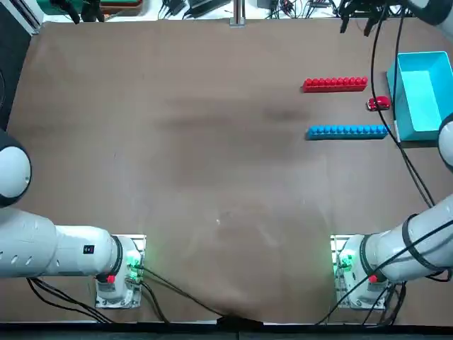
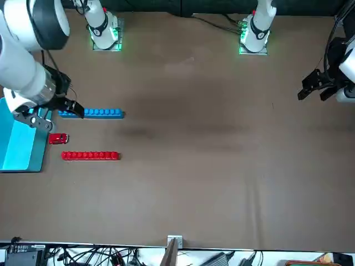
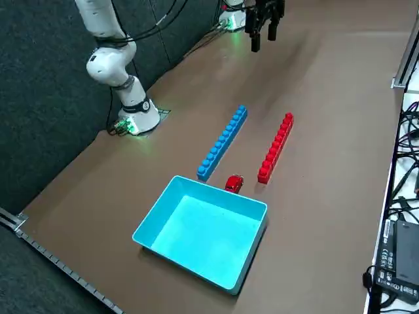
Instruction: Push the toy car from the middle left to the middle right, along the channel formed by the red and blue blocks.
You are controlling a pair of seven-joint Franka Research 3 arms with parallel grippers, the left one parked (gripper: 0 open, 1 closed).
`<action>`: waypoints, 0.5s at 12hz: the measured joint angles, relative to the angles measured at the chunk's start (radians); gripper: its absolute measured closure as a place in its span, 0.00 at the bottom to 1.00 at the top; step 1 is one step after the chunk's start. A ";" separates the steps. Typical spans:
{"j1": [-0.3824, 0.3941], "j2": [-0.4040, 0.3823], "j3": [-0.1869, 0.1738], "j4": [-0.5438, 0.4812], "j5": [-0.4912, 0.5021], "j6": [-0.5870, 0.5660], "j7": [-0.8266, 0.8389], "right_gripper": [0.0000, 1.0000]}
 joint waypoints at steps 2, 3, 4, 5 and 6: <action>-0.026 -0.031 0.000 -0.005 0.000 -0.024 -0.115 0.00; -0.033 -0.038 0.000 -0.005 0.000 -0.031 -0.142 0.00; -0.038 -0.045 0.000 -0.005 0.000 -0.039 -0.171 0.00; -0.042 -0.051 0.000 -0.005 0.000 -0.047 -0.204 0.00; -0.045 -0.058 -0.003 -0.006 0.000 -0.058 -0.234 0.00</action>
